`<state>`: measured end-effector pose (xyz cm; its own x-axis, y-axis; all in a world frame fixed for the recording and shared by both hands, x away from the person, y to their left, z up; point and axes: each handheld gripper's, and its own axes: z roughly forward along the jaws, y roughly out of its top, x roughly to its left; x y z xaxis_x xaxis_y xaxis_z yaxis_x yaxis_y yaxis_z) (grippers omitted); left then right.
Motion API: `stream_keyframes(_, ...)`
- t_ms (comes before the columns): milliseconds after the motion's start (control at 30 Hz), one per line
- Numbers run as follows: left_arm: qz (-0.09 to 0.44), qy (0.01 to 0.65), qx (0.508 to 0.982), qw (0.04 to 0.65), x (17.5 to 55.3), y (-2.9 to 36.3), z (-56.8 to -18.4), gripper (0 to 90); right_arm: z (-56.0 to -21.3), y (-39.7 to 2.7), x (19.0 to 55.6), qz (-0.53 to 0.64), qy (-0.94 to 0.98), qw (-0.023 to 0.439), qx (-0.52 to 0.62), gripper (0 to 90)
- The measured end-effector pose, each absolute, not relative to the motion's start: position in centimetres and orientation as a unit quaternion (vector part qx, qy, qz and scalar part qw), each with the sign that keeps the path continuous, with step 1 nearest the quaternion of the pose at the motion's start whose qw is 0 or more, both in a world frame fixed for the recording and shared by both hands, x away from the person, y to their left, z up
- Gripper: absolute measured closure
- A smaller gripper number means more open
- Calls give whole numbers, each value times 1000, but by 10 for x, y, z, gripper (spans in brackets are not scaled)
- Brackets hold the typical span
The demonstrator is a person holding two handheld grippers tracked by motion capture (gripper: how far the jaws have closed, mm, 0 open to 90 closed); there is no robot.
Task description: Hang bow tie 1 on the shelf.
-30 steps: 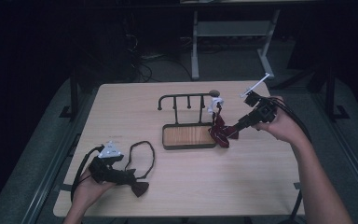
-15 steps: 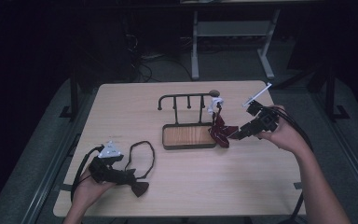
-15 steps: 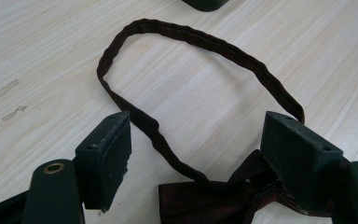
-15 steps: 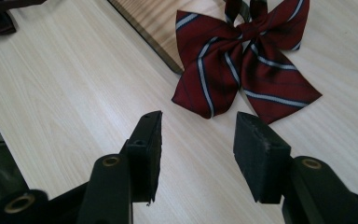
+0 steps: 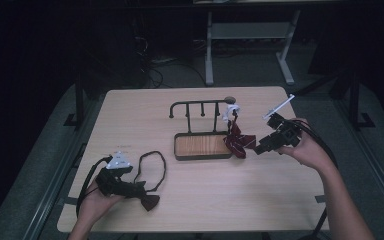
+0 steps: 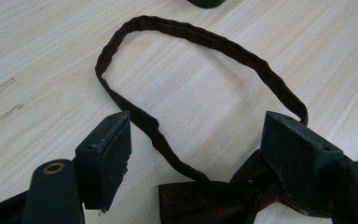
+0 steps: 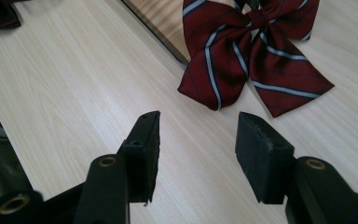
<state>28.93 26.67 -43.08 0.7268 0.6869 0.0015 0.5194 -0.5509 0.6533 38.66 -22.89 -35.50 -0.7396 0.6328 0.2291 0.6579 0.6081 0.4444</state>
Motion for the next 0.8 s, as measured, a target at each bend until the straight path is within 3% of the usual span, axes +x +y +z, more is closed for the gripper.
stream_keyframes(800, 133, 338, 875, 320, 291, 263, -430, 248, -389, -244, 342, -296, -882, 30, -366, 487)
